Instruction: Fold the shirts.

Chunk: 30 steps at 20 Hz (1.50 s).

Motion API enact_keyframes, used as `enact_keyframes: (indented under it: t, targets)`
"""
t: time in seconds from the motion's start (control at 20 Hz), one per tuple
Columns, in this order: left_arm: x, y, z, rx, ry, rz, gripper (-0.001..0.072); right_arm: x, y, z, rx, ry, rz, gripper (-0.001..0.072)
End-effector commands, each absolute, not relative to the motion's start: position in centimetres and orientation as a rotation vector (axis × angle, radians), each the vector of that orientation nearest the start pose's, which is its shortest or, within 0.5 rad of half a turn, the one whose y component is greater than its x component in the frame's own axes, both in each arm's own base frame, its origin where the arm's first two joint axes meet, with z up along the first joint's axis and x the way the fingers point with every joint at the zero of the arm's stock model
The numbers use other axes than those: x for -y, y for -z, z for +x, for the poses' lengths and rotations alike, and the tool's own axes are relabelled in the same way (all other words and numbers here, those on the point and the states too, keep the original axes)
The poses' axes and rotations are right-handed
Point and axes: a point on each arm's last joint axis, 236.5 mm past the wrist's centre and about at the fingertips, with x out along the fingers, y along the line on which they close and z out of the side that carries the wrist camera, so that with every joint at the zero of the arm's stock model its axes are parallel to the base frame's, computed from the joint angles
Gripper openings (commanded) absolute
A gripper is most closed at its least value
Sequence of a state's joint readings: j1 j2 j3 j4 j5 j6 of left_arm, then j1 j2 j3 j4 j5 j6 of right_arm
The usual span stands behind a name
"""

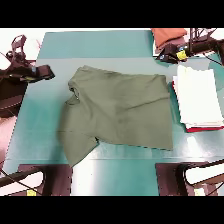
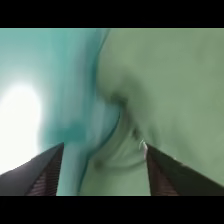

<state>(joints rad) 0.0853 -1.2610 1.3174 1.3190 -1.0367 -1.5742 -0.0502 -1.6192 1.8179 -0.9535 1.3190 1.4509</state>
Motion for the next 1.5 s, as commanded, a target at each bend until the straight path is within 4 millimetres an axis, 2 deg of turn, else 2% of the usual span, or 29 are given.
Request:
enact_keyframes:
  t: [0.0, 0.15, 0.3, 0.45, 0.6, 0.8, 0.9, 0.95, 1.0, 1.05, 1.1, 1.15, 1.3, 1.4, 1.45]
  targets:
    - [-1.6, -6.1, 39.1, -1.178, 0.040, -0.313, 0.0589, -12.1, -12.6, 47.1, -1.112, -0.546, 0.380, 0.0324]
    - [-1.2, -2.2, 33.2, -1.269, 0.031, -0.360, 0.0589, -13.8, -12.8, 42.3, -1.159, -0.581, 0.370, 0.0324]
    - [0.9, 2.2, 26.7, -1.365, 0.038, -0.414, 0.0589, -15.5, -13.4, 38.3, -1.159, -0.613, 0.349, 0.0324]
    - [1.8, 5.5, 23.6, -1.425, 0.028, -0.449, 0.0589, -16.4, -14.4, 36.3, -1.102, -0.621, 0.338, 0.0324]
    - [3.2, 6.9, 23.6, -1.399, 0.051, -0.519, 0.0590, -16.5, -15.5, 34.9, -1.058, -0.620, 0.333, 0.0324]
    - [5.2, 7.5, 23.6, -1.376, 0.110, -0.599, 0.0589, -16.2, -16.2, 33.7, -1.028, -0.617, 0.327, 0.0324]
    - [5.5, 7.4, 23.9, -1.362, 0.110, -0.621, 0.0588, -16.2, -16.6, 33.5, -1.016, -0.617, 0.323, 0.0324]
    - [5.3, 7.4, 24.1, -1.352, 0.105, -0.620, 0.0532, -16.1, -16.6, 33.4, -1.020, -0.618, 0.319, 0.0324]
    - [5.2, 7.4, 24.3, -1.342, 0.100, -0.619, 0.0385, -16.0, -16.3, 33.2, -1.031, -0.616, 0.306, 0.0324]
    - [5.1, 7.4, 24.5, -1.337, 0.096, -0.621, 0.0251, -15.5, -15.7, 32.7, -1.059, -0.607, 0.278, 0.0324]
    - [5.1, 7.2, 24.6, -1.333, 0.097, -0.618, 0.0052, -14.8, -14.8, 32.1, -1.101, -0.590, 0.238, 0.0324]
    - [5.0, 6.8, 24.9, -1.328, 0.102, -0.610, 0.0025, -13.7, -13.8, 31.3, -1.154, -0.567, 0.208, 0.0324]
    - [5.0, 4.3, 26.2, -1.295, 0.144, -0.576, 0.0025, -10.5, -10.1, 28.9, -1.273, -0.486, 0.274, 0.0324]
    - [5.1, 2.8, 26.7, -1.284, 0.191, -0.534, 0.0025, -6.8, -6.0, 26.4, -1.354, -0.357, 0.361, 0.0324]
    - [5.1, 2.4, 26.9, -1.279, 0.202, -0.522, 0.0025, -4.3, -3.3, 24.5, -1.415, -0.261, 0.398, 0.0325]
